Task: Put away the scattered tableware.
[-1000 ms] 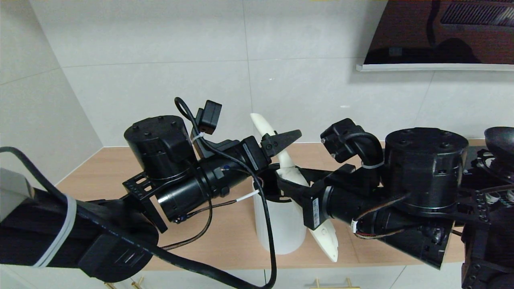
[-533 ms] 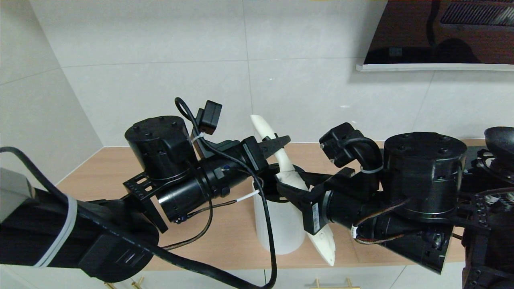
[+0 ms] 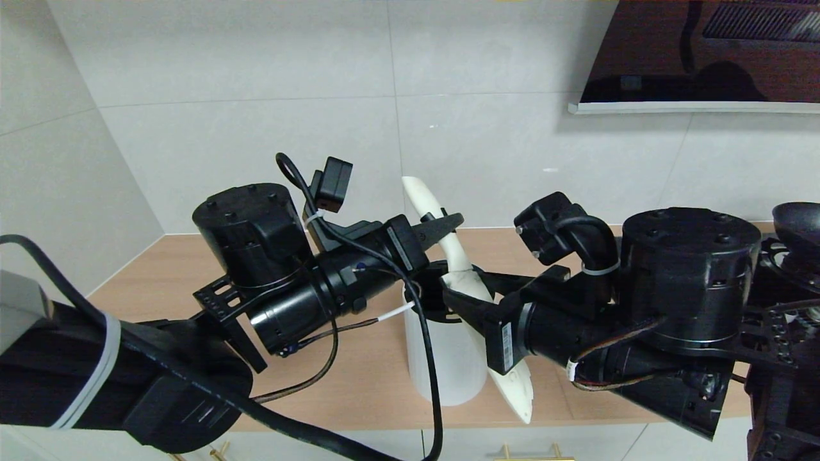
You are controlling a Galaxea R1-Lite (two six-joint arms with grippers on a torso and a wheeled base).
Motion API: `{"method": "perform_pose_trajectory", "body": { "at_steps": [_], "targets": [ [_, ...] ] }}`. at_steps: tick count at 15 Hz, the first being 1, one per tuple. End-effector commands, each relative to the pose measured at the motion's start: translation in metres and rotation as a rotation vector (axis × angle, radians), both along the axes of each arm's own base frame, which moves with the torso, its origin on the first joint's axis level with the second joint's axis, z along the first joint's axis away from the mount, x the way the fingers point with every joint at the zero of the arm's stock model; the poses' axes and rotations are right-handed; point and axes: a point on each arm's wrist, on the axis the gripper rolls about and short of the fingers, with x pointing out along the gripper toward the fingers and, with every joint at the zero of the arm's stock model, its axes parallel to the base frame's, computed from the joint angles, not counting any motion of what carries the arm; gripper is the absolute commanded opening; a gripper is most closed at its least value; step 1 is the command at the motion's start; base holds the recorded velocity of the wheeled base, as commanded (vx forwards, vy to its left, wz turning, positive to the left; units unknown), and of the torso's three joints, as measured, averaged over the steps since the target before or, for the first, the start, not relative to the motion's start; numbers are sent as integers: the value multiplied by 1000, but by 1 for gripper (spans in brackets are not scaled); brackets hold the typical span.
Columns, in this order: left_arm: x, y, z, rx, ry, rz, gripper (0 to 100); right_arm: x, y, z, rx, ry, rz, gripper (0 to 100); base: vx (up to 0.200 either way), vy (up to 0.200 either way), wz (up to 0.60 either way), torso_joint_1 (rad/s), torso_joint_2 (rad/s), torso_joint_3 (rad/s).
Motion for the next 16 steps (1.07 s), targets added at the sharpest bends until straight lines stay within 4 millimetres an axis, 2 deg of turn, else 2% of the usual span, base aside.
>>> {"method": "perform_pose_trajectory", "body": {
  "at_steps": [1, 5, 6, 12, 14, 16],
  "targets": [
    [0, 0, 1, -2, -3, -1, 0, 0, -1, 1, 3, -3, -4, 0, 0, 0, 0, 0, 0, 0],
    [-2, -2, 2, -1, -4, -7, 0, 0, -2, 0, 1, -1, -7, 0, 0, 0, 0, 0, 0, 0],
    [-3, -2, 2, -1, -4, -10, 0, 0, -2, 0, -2, 1, -7, 100, 0, 0, 0, 0, 0, 0],
    [-5, -1, 7, -3, -18, -8, 0, -3, -6, 4, 9, -8, -7, 100, 0, 0, 0, 0, 0, 0],
    [-7, 2, 17, -10, -29, -2, 0, 1, -18, 12, 30, -26, -42, 100, 0, 0, 0, 0, 0, 0],
    [-6, 5, 40, 0, -24, 106, 0, 15, -46, 28, 68, -63, -134, 100, 0, 0, 0, 0, 0, 0]
  ]
}}
